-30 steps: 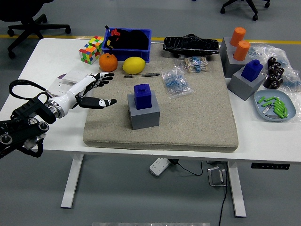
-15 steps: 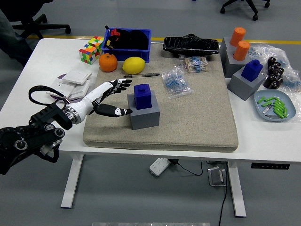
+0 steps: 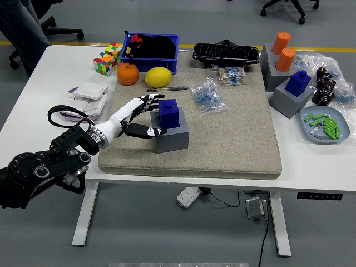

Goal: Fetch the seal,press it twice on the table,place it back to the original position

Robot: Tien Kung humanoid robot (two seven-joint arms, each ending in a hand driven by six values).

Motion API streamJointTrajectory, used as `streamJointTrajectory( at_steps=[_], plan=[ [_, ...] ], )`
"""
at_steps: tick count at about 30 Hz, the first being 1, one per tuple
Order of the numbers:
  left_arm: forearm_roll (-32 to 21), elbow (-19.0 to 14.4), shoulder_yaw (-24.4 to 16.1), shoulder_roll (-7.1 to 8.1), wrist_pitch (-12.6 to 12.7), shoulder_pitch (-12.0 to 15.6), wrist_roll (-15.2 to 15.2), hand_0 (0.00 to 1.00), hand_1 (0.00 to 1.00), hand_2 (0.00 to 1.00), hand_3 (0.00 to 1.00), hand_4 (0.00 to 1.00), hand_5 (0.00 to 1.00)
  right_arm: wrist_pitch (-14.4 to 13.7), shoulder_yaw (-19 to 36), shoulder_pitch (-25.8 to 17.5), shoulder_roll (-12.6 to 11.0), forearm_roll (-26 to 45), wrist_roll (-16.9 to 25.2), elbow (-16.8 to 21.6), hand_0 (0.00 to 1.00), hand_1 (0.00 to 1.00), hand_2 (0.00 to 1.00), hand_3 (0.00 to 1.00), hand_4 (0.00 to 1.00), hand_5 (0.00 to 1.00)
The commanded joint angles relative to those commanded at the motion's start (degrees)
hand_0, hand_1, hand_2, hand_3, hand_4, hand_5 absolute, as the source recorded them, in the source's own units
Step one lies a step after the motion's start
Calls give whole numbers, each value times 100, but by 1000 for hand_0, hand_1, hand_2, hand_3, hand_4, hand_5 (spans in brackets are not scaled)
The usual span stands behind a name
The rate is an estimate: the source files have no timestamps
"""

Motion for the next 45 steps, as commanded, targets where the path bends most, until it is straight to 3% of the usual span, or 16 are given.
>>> streamJointTrajectory(
  at_steps=[13, 14, 20, 37, 38, 44, 45],
  plan=[
    [-30, 121, -133, -163, 62, 5, -97, 854, 836, 810, 877, 866, 2, -9, -17, 0, 9, 16, 3, 0, 731, 683, 647, 615, 717, 516],
    [-28, 135, -125, -175, 71, 1, -112, 786, 806, 758, 849, 854, 2, -9, -8, 0, 12, 9, 3, 3, 727, 683, 647, 615, 717, 516],
    [-71, 196, -103, -223, 98, -7, -195, 770, 782, 723, 835, 819, 2, -2, -8, -12, 14, -4, -6, -7, 722, 683, 647, 615, 717, 516],
    [-40, 328, -136, -330, 86, -16, -242, 735, 731, 673, 806, 787, 2, -5, -20, -13, 5, -2, -1, -4, 726, 682, 647, 615, 718, 517],
    [-41, 338, -139, -336, 88, -17, -242, 682, 688, 606, 764, 699, 2, -3, -19, -13, 5, 0, -2, -5, 724, 682, 647, 615, 717, 517],
    [-49, 401, -138, -380, 140, -8, -246, 682, 688, 606, 764, 699, 2, -6, -15, -6, 4, 3, -1, -3, 724, 682, 647, 615, 717, 517],
    [-58, 408, -142, -386, 149, -2, -251, 647, 580, 532, 631, 634, 2, -7, -12, -5, 3, 1, 0, -2, 724, 683, 647, 615, 717, 516]
  ],
)
